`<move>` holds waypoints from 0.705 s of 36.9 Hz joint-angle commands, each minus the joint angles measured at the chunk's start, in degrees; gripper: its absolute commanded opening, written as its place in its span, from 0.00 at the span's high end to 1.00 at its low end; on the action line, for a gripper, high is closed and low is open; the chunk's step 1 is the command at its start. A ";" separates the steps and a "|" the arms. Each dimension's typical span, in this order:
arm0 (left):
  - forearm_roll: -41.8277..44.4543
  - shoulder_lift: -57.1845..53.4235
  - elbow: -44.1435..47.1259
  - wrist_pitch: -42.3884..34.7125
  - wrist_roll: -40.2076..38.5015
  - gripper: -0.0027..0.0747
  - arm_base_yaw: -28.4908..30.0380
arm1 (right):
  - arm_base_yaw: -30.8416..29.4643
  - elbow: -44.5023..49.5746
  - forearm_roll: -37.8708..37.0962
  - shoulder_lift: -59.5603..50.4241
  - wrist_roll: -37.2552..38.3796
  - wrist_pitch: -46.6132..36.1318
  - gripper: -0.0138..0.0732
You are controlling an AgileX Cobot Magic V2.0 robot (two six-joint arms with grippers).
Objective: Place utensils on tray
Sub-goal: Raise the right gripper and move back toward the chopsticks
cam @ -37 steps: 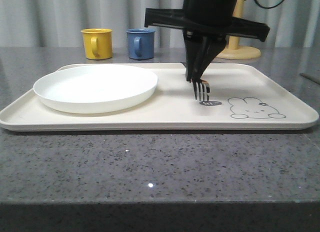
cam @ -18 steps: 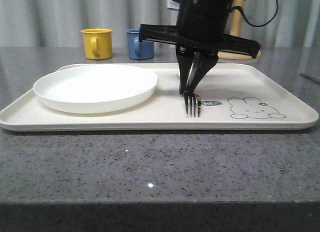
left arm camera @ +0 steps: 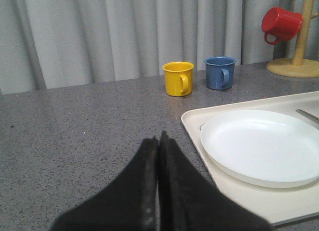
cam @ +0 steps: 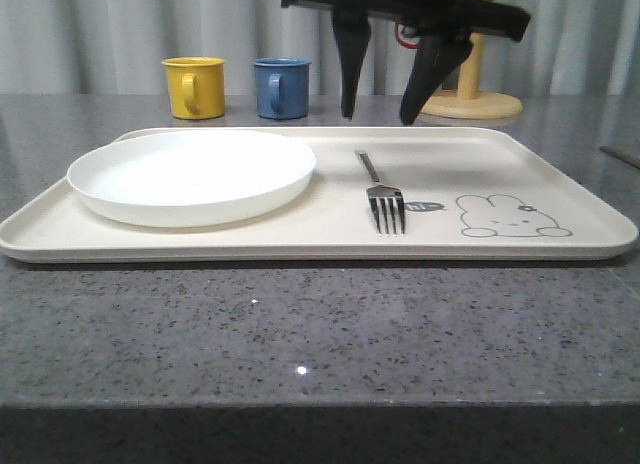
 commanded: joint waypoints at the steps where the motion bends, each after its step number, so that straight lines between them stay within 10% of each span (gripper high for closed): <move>1: -0.50 0.70 -1.63 -4.59 -0.55 0.99 0.24 | -3.04 -2.31 -1.94 -5.66 -3.53 0.96 0.37; 26: -0.50 0.70 -1.63 -4.59 -0.55 0.99 0.24 | -33.67 11.84 3.79 -14.47 -27.65 5.82 0.37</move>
